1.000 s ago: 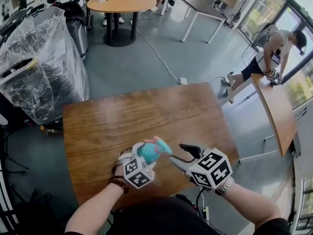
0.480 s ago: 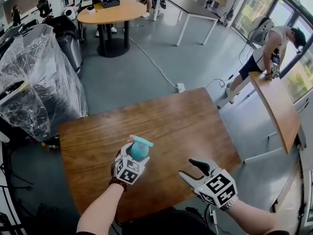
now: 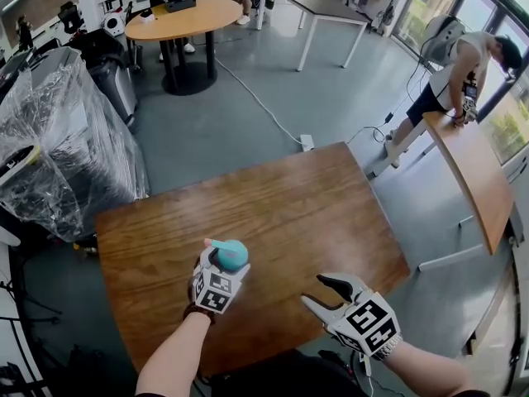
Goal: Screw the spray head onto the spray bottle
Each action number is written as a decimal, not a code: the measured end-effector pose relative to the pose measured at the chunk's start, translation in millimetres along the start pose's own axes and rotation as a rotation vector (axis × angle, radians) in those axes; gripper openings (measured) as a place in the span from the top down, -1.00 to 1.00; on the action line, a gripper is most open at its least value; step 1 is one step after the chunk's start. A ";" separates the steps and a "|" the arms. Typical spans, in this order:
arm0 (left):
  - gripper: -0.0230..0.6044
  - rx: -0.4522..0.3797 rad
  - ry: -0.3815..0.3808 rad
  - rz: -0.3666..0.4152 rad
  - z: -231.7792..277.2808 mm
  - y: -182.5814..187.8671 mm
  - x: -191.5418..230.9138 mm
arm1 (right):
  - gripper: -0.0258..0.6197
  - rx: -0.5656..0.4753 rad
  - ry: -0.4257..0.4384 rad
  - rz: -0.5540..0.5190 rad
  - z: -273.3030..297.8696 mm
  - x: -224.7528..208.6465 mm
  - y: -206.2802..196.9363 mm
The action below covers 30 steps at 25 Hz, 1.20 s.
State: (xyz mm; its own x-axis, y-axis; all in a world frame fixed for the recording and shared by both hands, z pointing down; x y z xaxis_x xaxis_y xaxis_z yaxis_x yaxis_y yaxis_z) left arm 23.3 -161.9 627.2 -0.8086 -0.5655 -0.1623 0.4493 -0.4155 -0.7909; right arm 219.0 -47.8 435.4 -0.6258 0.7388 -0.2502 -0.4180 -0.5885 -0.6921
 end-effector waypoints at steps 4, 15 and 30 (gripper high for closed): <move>-0.50 0.024 0.009 0.007 -0.5 -1.2 -0.8 | 0.33 -0.005 0.025 -0.007 -0.1 -1.1 -3.4; -0.51 0.015 0.099 -0.048 -70.6 -5.2 2.7 | 0.36 -0.076 0.122 -0.052 15.2 4.2 2.8; 0.51 -0.324 -0.016 -0.057 -227.1 56.9 -13.9 | 0.94 -0.302 -0.022 -0.089 46.6 109.8 23.3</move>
State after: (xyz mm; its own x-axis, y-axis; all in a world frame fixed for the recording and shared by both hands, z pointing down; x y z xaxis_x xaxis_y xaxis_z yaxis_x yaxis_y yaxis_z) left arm -26.2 -15.9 450.5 -0.8218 -0.5600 -0.1051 0.2569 -0.1996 -0.9456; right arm 109.8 4.3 423.3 -0.6111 0.7737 -0.1671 -0.2595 -0.3953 -0.8811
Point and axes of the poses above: the fingertips, and each gripper's own axes: z forward along the fingers, x to its left, y out of its top, the point moved 7 cm from there along -z, backward along the fingers, and after that the axes turned 15 degrees about y, right-handed, at the moved point
